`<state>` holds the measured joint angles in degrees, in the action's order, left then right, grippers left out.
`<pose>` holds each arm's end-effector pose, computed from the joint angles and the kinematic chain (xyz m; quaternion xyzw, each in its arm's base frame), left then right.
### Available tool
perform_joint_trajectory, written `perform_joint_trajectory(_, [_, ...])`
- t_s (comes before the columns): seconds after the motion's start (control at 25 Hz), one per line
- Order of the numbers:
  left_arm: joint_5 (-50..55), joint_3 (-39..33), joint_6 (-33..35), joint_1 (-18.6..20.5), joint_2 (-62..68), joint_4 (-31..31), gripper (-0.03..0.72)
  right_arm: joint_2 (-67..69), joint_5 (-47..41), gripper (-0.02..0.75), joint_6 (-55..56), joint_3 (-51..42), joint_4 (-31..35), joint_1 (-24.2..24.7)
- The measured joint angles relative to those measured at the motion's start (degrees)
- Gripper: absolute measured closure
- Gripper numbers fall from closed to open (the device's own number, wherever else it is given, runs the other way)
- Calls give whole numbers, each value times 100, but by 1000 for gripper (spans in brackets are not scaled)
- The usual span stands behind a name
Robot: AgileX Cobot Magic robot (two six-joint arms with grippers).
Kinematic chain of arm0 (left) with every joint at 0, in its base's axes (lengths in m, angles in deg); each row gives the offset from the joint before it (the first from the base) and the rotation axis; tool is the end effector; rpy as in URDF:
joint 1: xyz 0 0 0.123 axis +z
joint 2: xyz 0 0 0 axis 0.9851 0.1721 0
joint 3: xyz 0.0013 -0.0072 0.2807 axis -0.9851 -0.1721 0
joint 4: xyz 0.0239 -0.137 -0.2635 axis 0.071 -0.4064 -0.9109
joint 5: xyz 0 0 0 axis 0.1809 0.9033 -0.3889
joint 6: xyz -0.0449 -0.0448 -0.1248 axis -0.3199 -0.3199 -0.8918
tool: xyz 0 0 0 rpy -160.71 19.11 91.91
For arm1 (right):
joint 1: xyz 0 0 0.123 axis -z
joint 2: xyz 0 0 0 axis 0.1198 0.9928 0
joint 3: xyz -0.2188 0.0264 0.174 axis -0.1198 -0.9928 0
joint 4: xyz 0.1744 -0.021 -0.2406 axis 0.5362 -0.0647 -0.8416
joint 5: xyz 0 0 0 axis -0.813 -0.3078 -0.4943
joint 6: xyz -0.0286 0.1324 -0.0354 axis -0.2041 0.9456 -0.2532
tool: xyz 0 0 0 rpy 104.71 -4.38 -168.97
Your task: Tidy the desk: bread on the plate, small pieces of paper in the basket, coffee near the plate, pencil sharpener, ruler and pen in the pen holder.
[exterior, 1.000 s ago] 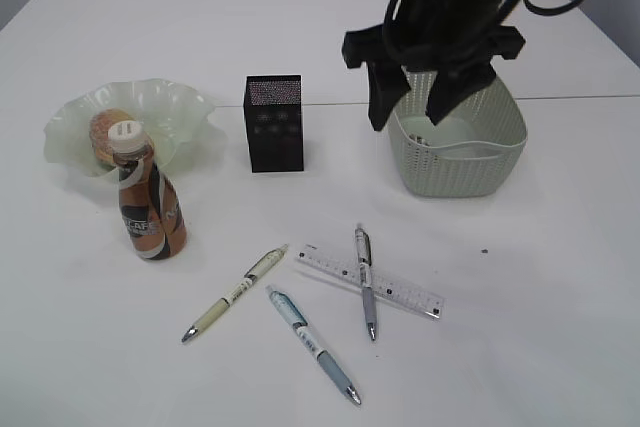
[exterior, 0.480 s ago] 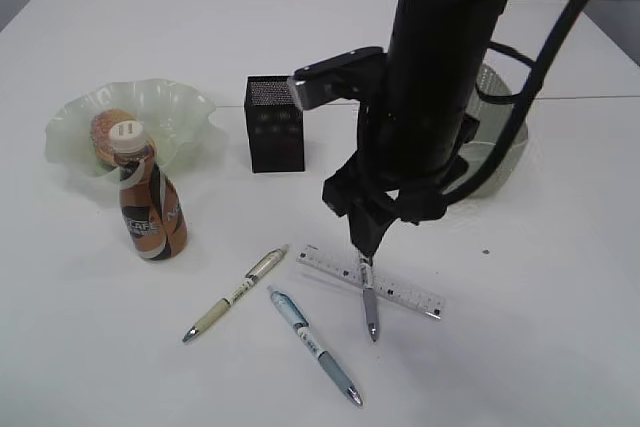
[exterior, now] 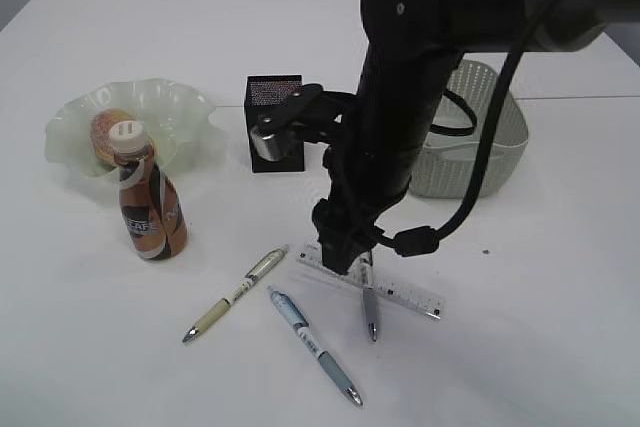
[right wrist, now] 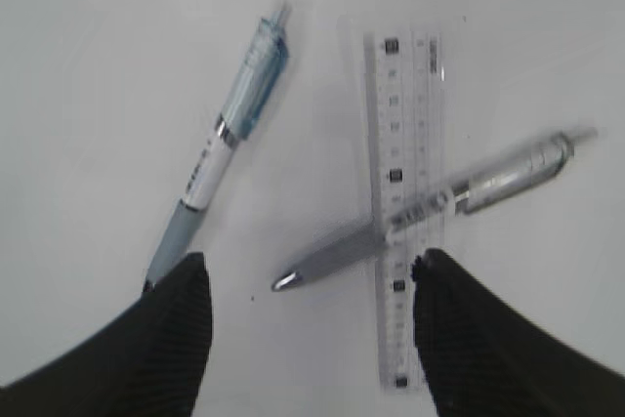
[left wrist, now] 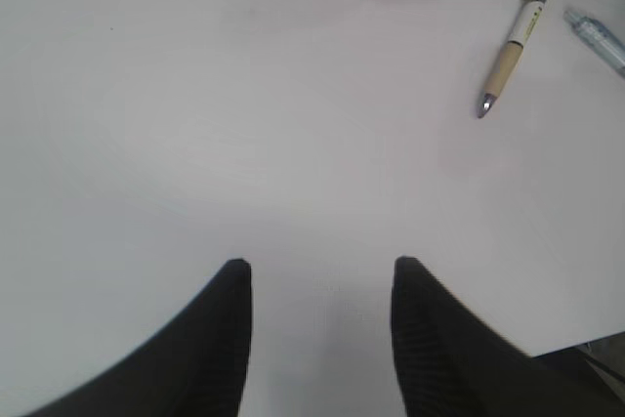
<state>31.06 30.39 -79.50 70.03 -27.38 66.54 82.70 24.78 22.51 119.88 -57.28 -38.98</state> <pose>0.2350 -0.0497 0.2293 0.0518 0.9685 -0.0582 0.2364 0.3689 0.2544 0.1407 -0.5032 0.8590 0.0714 0.0617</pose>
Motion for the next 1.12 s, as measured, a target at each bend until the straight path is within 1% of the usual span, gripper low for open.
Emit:
perform_joint_trajectory(0.12, [-14, 0, 0, 0, 0, 0, 346, 130, 367, 260, -439, 0, 215, 0])
perform_joint_trajectory(0.4, [-172, 0, 24, 0, 0, 0, 351, 407, 969, 260, -699, 0, 284, 0])
perform_joint_trajectory(0.72, [-283, 0, 59, 0, 0, 0, 357, 691, 1076, 260, -853, 11, 284, 0])
perform_joint_trajectory(1.12, [-288, 0, 73, 0, 0, 0, 358, 782, 1489, 260, -815, 19, 78, 0])
